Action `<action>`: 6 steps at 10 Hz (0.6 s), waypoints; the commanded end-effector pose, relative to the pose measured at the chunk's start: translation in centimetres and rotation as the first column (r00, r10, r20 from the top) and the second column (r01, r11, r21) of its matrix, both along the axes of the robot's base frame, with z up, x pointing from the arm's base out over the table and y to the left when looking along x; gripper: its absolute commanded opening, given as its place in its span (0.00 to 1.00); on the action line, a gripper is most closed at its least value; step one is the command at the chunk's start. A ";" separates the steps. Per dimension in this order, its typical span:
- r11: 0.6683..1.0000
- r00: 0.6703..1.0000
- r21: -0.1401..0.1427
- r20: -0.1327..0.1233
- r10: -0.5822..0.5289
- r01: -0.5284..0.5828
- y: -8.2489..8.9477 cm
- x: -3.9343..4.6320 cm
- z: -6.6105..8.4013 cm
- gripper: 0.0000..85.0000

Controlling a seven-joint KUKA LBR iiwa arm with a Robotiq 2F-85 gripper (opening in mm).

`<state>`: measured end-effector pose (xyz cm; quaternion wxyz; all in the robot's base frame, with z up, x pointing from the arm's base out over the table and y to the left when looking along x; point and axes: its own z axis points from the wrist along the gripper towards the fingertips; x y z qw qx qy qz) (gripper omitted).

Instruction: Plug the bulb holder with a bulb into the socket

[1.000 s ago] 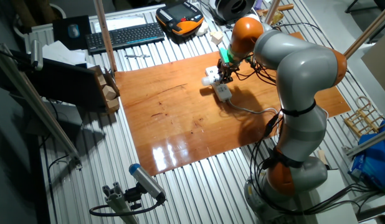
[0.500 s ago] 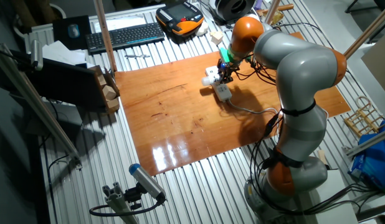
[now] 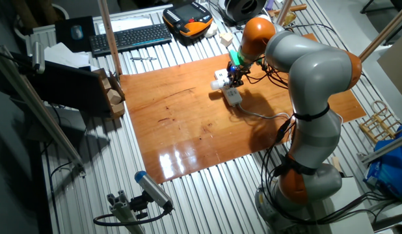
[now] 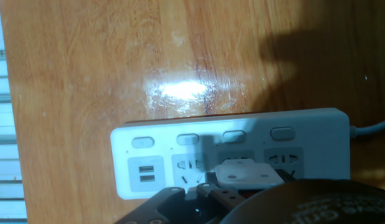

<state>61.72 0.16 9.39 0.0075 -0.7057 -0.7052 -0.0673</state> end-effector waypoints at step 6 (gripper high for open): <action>1.000 1.000 0.000 0.000 -0.003 0.003 0.0 0.06 -0.3 0.00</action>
